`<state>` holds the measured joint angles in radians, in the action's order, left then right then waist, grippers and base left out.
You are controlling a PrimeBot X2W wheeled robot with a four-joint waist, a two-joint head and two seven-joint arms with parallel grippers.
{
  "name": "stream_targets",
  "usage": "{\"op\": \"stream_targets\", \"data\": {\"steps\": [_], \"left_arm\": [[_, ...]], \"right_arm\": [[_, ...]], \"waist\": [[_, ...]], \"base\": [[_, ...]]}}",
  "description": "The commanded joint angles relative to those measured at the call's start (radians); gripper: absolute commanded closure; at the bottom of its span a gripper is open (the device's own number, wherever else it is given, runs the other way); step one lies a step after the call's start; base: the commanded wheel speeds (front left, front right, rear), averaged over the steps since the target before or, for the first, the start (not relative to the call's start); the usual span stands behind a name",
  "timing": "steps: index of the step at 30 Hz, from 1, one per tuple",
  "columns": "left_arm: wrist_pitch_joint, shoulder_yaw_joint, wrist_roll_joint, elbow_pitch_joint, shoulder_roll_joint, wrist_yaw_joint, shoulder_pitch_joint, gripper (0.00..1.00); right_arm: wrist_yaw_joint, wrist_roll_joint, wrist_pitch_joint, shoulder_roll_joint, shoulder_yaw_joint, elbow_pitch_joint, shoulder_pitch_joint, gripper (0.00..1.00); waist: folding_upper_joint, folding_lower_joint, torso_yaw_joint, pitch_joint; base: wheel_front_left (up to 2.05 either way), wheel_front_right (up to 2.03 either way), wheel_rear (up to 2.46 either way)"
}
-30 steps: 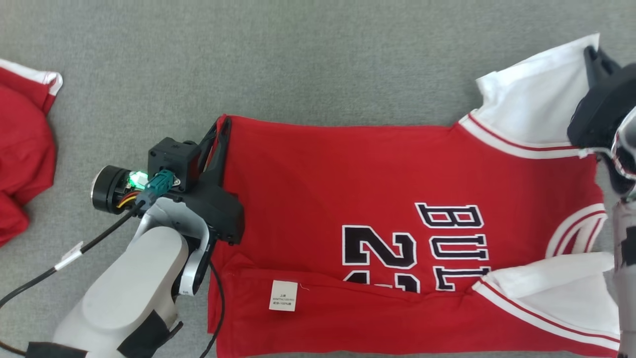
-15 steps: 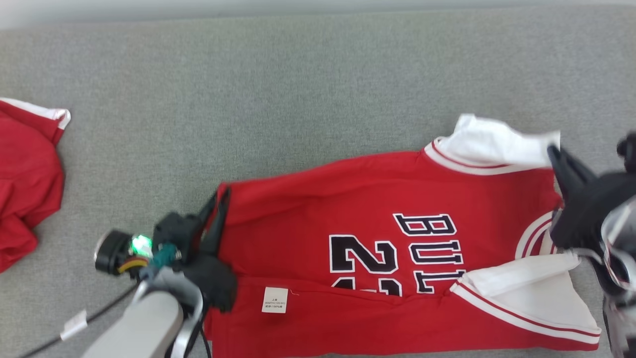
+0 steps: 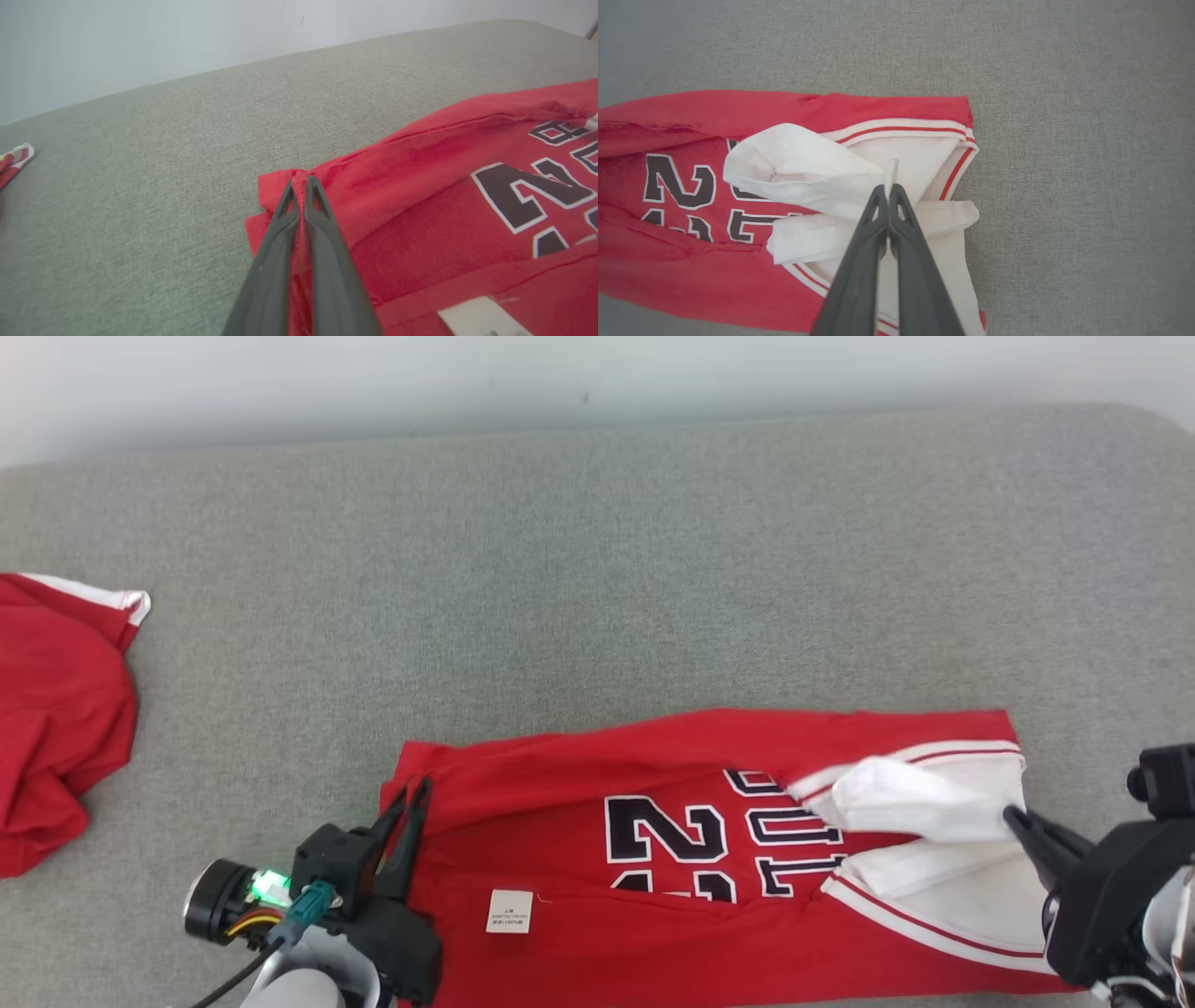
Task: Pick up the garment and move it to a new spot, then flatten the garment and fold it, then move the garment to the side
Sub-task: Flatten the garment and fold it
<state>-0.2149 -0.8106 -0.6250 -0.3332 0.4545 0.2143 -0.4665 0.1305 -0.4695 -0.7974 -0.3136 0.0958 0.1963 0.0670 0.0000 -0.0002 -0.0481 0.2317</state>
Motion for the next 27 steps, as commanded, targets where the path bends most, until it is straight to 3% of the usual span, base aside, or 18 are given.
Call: {"op": "stream_targets", "data": {"steps": [1,14,16,17,18,21,22,27], "left_arm": [[-0.012,0.006,-0.002,-0.003,0.006,0.007,0.017,1.00],[-0.041,0.019,-0.020,-0.043,-0.011,0.012,0.085,1.00],[-0.043,0.019,-0.025,-0.048,-0.018,0.010,0.101,0.73],[-0.043,0.022,-0.024,-0.052,-0.020,0.012,0.105,0.53],[-0.044,0.026,-0.028,-0.056,-0.024,0.015,0.110,0.00],[-0.048,0.036,-0.032,-0.064,-0.035,0.016,0.123,0.00],[-0.049,0.041,-0.034,-0.065,-0.039,0.020,0.127,0.00],[-0.052,0.098,-0.026,-0.046,-0.060,0.038,0.161,0.00]], "right_arm": [[0.000,-0.009,-0.016,0.006,0.007,0.019,-0.018,1.00],[0.000,-0.016,-0.151,0.041,0.029,0.096,-0.137,1.00],[0.000,-0.013,-0.158,0.046,0.028,0.100,-0.146,1.00],[0.000,-0.011,-0.161,0.049,0.027,0.097,-0.151,1.00],[0.000,-0.007,-0.158,0.052,0.027,0.094,-0.152,1.00],[0.000,0.000,-0.156,0.061,0.018,0.079,-0.158,0.98],[0.000,0.000,-0.146,0.066,0.020,0.078,-0.155,0.03],[0.000,0.000,-0.110,0.075,0.009,0.065,-0.164,0.00]], "waist": [[0.0000,0.0002,-0.008,-0.014],[0.0000,0.0002,-0.013,-0.058],[0.0000,0.0002,-0.011,-0.061],[0.0000,0.0002,-0.011,-0.062],[0.0000,0.0002,-0.010,-0.064],[0.0000,0.0002,-0.007,-0.068],[0.0000,0.0002,-0.005,-0.070],[0.0000,0.0002,0.002,-0.089]], "base": [[0.00,0.00,0.00],[0.00,0.00,0.00],[0.00,0.00,0.00],[0.00,0.00,0.00],[0.00,0.00,0.00],[0.00,0.00,0.00],[0.00,0.00,0.00],[0.00,0.00,0.00]]}}
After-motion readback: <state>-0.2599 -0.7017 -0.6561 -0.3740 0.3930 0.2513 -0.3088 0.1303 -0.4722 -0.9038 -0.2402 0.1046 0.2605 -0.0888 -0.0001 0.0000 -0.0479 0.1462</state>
